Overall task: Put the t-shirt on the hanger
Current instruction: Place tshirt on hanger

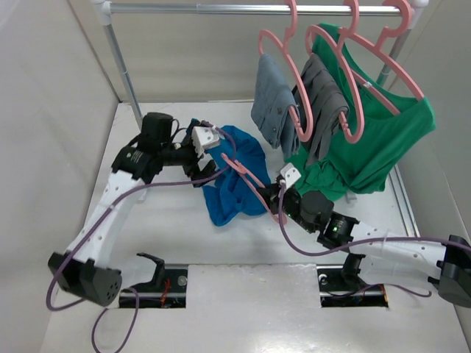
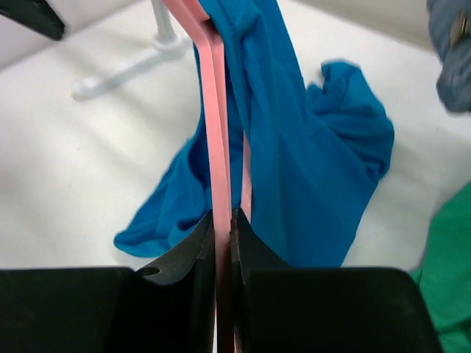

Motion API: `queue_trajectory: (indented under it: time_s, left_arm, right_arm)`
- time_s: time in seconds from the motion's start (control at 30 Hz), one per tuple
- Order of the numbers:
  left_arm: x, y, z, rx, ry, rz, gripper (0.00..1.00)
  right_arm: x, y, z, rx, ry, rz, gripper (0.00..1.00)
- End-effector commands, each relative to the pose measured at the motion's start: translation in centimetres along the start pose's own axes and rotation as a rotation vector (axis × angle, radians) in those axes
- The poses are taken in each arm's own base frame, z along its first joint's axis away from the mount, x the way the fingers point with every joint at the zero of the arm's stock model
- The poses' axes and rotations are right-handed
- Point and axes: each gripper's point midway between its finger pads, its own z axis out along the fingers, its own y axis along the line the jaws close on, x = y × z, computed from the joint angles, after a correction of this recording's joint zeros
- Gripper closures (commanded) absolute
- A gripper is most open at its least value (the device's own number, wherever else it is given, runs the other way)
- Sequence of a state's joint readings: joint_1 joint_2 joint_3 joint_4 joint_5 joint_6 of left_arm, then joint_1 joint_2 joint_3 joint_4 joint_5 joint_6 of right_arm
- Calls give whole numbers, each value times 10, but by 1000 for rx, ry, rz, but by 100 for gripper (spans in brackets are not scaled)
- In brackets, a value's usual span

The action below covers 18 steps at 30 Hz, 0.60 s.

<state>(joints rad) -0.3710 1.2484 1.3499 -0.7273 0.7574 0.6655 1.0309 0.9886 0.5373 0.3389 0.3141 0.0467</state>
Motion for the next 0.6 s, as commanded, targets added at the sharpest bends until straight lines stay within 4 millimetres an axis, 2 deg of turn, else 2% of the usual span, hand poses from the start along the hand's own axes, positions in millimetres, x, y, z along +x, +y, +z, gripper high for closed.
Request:
queue_trajectory:
  time_s: [0.0,0.03,0.07,0.1,0.13,0.17,0.2,0.33,0.4,0.5,0.53,0.57]
  left_arm:
    - [-58,16,-41,-217,-234,278,2]
    - [-60,18,-46,-257,-253,334,0]
    - [-73,25,-54,-325,-302,422,0]
    - [-75,24,-56,-350,-325,472,0]
    - [-65,20,-54,-366,-333,521,0]
    - [-65,21,-54,-386,-353,553,0]
    - [-75,24,-58,-423,-399,601,0]
    - [-70,27,-41,-358,-382,644,0]
    - [-73,35,-33,-333,-352,699,0]
    - [-62,43,-19,-293,-296,739,0]
    - [-61,47,-17,-291,-273,800,0]
    - [-47,44,-9,-238,-227,794,0]
  right_arm:
    - [-27,-12,-3,48,-114,5,100]
    - [-29,-10,-2,39,-122,-5,100]
    - [-29,-8,-2,23,-122,-15,100]
    - [-32,-9,-4,23,-132,-21,100]
    - [-32,-7,-4,10,-132,-34,100]
    - [-32,-7,-4,10,-132,-34,100]
    - [-32,-5,-4,-3,-132,-47,100]
    - [-32,2,-4,-43,-132,-59,100]
    - [-37,5,-4,-56,-141,-57,100]
    - [-34,6,-2,-64,-132,-80,100]
    - [-38,8,-2,-76,-141,-79,100]
    - [-35,9,-1,-76,-131,-81,100]
